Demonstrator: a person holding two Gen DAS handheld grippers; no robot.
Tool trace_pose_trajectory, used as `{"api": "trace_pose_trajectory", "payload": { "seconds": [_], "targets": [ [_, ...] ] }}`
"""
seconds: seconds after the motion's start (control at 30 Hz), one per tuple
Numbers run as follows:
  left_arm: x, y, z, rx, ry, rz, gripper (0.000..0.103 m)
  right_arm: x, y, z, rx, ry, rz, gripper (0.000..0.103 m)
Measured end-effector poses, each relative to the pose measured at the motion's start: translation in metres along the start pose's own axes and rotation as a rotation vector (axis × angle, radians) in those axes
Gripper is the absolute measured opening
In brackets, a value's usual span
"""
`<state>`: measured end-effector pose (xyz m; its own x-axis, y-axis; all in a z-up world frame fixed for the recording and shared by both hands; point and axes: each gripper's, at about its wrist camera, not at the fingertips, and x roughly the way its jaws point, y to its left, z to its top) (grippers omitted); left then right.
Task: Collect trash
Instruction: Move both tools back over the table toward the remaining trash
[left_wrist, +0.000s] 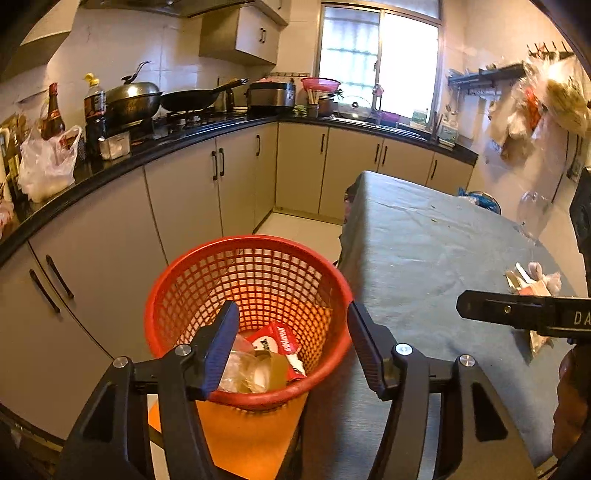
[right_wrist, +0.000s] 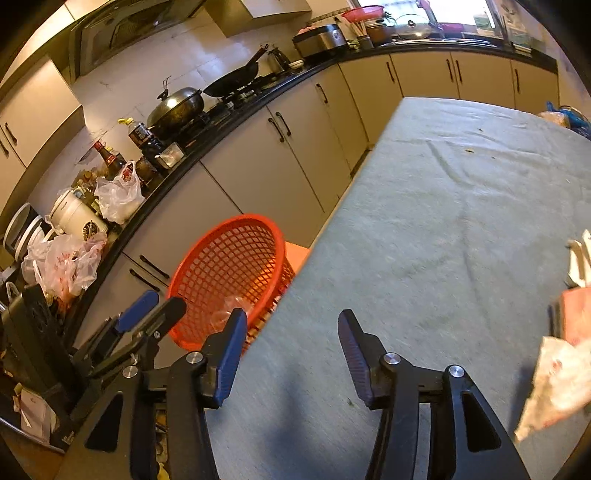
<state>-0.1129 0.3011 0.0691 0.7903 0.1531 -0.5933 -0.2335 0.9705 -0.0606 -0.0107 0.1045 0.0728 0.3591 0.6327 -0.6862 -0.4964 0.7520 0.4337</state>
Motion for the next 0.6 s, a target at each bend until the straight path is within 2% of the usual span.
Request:
{"api": "trace_pose_trajectory", "payload": {
  "seconds": [0.1, 0.6],
  "targets": [
    [-0.003, -0.014, -0.001, 0.026, -0.002, -0.001, 0.061, -0.012, -0.01, -0.006, 0.017, -0.015, -0.004, 0.063],
    [-0.019, -0.085, -0.003, 0.158, -0.012, -0.04, 0.064, -0.071, -0.055, -0.027, 0.1, -0.103, -0.026, 0.063]
  ]
}}
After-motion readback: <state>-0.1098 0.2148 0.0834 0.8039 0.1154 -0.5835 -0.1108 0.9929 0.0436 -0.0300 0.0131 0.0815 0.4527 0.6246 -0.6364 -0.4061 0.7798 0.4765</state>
